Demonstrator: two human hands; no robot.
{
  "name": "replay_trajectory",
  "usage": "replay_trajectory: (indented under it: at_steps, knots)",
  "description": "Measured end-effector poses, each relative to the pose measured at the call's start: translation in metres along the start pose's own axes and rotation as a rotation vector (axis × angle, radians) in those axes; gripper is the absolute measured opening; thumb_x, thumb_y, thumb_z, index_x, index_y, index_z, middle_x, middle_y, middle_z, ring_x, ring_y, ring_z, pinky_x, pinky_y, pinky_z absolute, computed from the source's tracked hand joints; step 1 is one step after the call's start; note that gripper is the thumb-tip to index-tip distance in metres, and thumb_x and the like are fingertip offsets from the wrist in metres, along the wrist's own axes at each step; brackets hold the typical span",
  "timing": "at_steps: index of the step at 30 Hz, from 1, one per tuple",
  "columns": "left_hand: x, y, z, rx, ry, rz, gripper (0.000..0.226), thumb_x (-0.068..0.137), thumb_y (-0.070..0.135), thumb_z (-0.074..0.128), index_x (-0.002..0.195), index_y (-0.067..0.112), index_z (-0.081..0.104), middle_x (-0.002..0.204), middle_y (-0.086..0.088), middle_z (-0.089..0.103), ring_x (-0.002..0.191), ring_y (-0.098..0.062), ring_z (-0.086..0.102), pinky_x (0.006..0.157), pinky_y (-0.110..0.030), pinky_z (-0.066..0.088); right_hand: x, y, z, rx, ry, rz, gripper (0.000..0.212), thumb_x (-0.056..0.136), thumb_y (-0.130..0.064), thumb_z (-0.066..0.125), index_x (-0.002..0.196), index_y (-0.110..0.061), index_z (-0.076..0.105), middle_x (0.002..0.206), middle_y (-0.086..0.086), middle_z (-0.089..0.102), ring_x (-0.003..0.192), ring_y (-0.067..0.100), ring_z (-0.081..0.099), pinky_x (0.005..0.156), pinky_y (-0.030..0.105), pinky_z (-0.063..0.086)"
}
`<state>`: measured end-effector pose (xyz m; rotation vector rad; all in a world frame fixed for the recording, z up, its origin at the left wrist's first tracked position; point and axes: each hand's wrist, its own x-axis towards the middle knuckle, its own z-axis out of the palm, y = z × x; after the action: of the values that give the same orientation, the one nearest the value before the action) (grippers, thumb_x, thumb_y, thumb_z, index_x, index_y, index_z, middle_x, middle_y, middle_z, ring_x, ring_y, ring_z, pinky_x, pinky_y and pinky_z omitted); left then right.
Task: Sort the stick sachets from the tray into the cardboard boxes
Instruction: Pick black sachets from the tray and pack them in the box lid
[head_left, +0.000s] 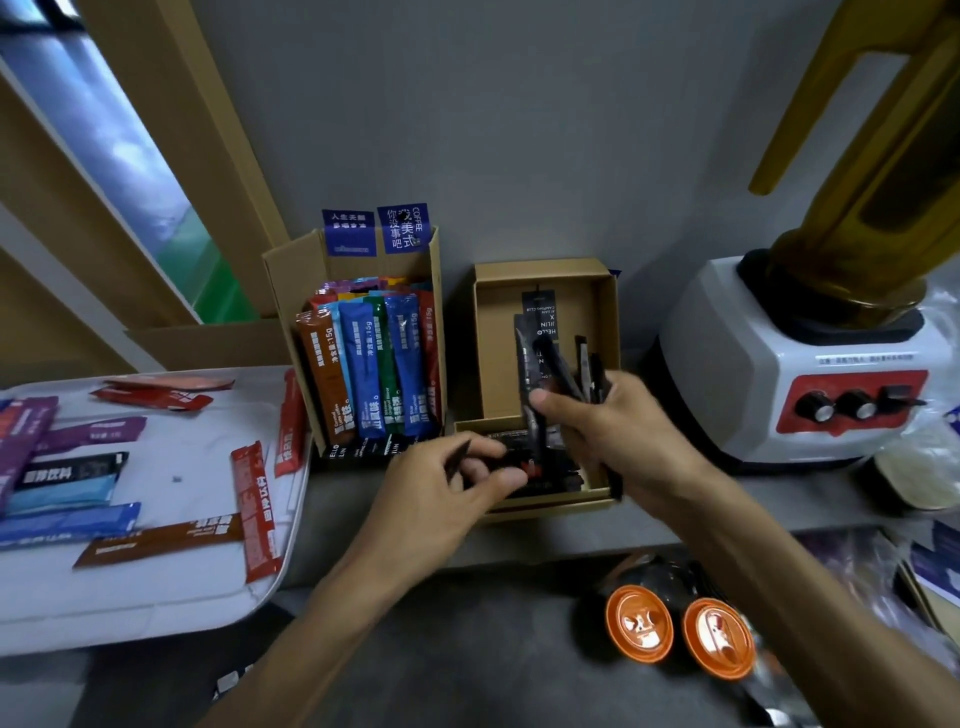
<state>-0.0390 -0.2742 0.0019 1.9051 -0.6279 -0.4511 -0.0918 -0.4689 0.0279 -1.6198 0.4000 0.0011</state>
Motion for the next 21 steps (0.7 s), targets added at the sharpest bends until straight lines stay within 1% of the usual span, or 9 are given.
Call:
replay_trajectory:
  at_steps: [2,4,6,8,11,13,15,18,21]
  knots:
    - [-0.001,-0.008,-0.011,-0.053,0.110,-0.085,0.007,0.093,0.031,0.063,0.098,0.028,0.066,0.079,-0.003,0.064,0.061,-0.006,0.057,0.055,-0.017,0.046,0.014,-0.004,-0.014,-0.387,0.018,0.011,0.002,0.092,-0.021,0.068,0.094,-0.021,0.066,0.086,-0.003,0.071,0.078,0.009,0.069,0.066,0.021,0.052]
    - [0.001,-0.011,-0.021,-0.340,0.174,-0.193,0.015,0.101,0.031,0.048,0.098,0.020,0.058,0.082,-0.004,0.063,0.057,-0.009,0.053,0.049,-0.019,0.041,0.026,-0.002,-0.013,-0.734,-0.090,0.023,0.011,0.093,-0.020,0.067,0.094,-0.030,0.061,0.093,-0.005,0.069,0.085,0.009,0.068,0.072,0.025,0.055]
    - [0.003,-0.009,-0.026,-0.675,0.205,-0.221,0.023,0.103,0.027,0.039,0.092,0.014,0.054,0.081,-0.007,0.064,0.058,-0.011,0.051,0.048,-0.020,0.041,0.035,0.007,-0.003,-0.939,-0.179,0.028,0.011,0.093,-0.022,0.066,0.099,-0.028,0.060,0.098,-0.005,0.066,0.089,0.010,0.066,0.080,0.031,0.058]
    - [0.005,-0.003,-0.030,-0.815,0.237,-0.195,0.026,0.103,0.022,0.037,0.089,0.011,0.057,0.083,-0.008,0.066,0.066,-0.015,0.058,0.056,-0.022,0.047,0.038,0.017,0.006,-1.024,-0.217,0.008,0.017,0.092,-0.022,0.067,0.108,-0.024,0.062,0.102,-0.003,0.067,0.093,0.013,0.066,0.083,0.036,0.059]
    - [0.008,0.001,-0.031,-0.811,0.261,-0.135,0.034,0.099,0.031,0.042,0.092,0.013,0.070,0.102,-0.006,0.070,0.095,-0.017,0.064,0.084,-0.029,0.050,0.028,0.019,0.005,-0.830,-0.109,-0.048,0.009,0.094,-0.022,0.066,0.101,-0.027,0.064,0.097,-0.004,0.069,0.091,0.010,0.067,0.078,0.030,0.059]
    - [0.009,0.003,-0.029,-0.783,0.292,-0.114,0.039,0.099,0.035,0.041,0.086,0.019,0.075,0.115,-0.003,0.069,0.113,-0.017,0.061,0.102,-0.038,0.045,0.013,0.017,0.005,-0.518,0.042,-0.066,0.001,0.095,-0.027,0.064,0.094,-0.027,0.065,0.090,-0.003,0.069,0.084,0.008,0.067,0.068,0.024,0.054]
    - [0.011,0.004,-0.026,-0.850,0.317,-0.090,0.037,0.100,0.032,0.042,0.092,0.014,0.074,0.120,-0.003,0.069,0.121,-0.020,0.059,0.108,-0.042,0.044,-0.003,0.015,0.010,-0.128,0.000,0.026,0.013,0.096,-0.028,0.061,0.097,-0.017,0.069,0.087,0.002,0.071,0.068,0.008,0.062,0.060,0.022,0.045]
    - [0.012,0.008,-0.020,-0.876,0.324,-0.061,0.031,0.097,0.031,0.048,0.097,0.014,0.075,0.120,-0.001,0.069,0.116,-0.016,0.061,0.099,-0.033,0.047,-0.020,0.015,0.018,0.203,-0.166,0.126,0.030,0.095,-0.032,0.058,0.107,-0.006,0.069,0.088,0.010,0.070,0.050,0.013,0.038,0.048,0.024,0.028]
    - [0.011,0.013,-0.012,-0.855,0.322,-0.061,0.027,0.093,0.032,0.052,0.092,0.016,0.073,0.100,0.006,0.070,0.071,-0.005,0.051,0.067,-0.018,0.044,-0.025,0.015,0.019,0.259,-0.199,0.110,0.030,0.092,-0.034,0.061,0.097,-0.006,0.071,0.087,0.015,0.066,0.048,0.013,0.032,0.047,0.025,0.024]
